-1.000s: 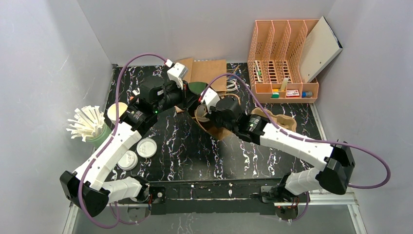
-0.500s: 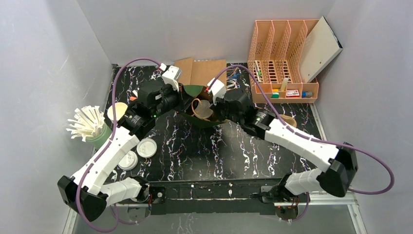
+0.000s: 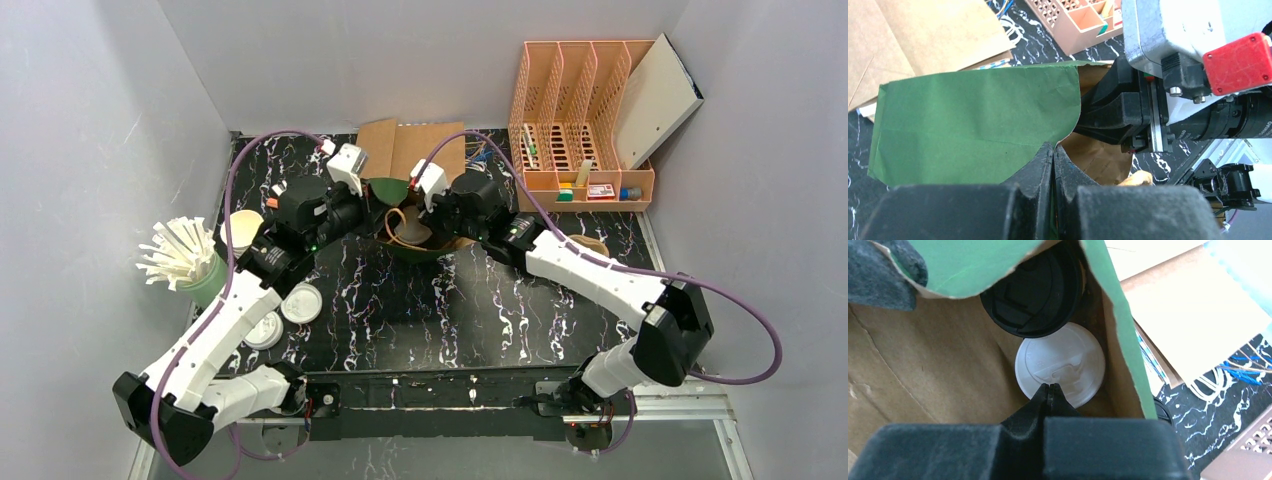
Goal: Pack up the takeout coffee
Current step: Place the coffee cup on the cup tray.
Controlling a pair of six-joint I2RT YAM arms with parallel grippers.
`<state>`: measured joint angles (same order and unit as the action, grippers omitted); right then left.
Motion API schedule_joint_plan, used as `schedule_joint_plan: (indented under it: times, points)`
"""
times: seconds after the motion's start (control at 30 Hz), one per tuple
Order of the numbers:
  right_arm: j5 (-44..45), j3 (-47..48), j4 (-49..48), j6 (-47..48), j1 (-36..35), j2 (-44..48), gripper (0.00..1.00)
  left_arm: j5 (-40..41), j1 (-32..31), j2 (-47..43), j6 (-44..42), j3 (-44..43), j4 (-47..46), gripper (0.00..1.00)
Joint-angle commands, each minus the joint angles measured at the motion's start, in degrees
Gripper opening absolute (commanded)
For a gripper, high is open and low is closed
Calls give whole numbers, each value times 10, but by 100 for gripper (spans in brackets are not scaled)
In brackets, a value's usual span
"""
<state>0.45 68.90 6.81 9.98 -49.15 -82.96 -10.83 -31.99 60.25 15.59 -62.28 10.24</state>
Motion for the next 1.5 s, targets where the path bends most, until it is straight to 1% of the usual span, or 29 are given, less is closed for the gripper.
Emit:
schedule_joint_plan:
  times: [0.0, 0.23, 0.37, 0.53, 0.63, 0.73, 0.8, 0.9, 1.17, 1.23, 1.27, 1.33, 1.37, 1.47]
  points:
    - [-45, 17, -39, 39, -1, -19, 1, 28, 5, -33, 15, 28, 3, 0]
    - [-31, 27, -29, 55, -1, -55, 1, 27, 7, -46, 28, 43, -14, 0]
    - [-25, 50, 5, 62, -1, -75, 1, 42, 9, -48, 26, 36, -8, 0]
    - [-43, 54, 63, 56, -13, -55, 1, 67, 15, -50, 33, 36, -16, 0]
    - [-14, 36, 66, 68, -43, -30, 1, 68, 20, -48, 44, 40, -32, 0]
    - [-8, 36, 88, 68, -56, -18, 1, 69, 25, -42, 51, 40, -44, 0]
    - [-8, 43, 112, 65, -61, -16, 5, 68, 30, -40, 55, 39, -52, 0]
    - [-8, 47, 135, 50, -71, -7, 7, 54, 39, -31, 63, 40, -67, 0]
    - [-8, 92, 199, 15, -117, -11, 6, -15, 52, 16, 88, 28, -100, 0]
    - [-8, 95, 204, 10, -121, -11, 6, -31, 58, 27, 95, 27, -125, 0]
    - [5, 98, 205, 10, -122, -11, 8, -41, 63, 34, 98, 25, -131, 0]
    - [22, 109, 201, 12, -122, -12, 15, -61, 67, 50, 100, 20, -140, 0]
    - [37, 117, 201, 15, -122, -10, 16, -67, 68, 56, 98, 18, -143, 0]
    - [68, 153, 209, 25, -118, -11, 17, -72, 69, 65, 90, 13, -148, 0]
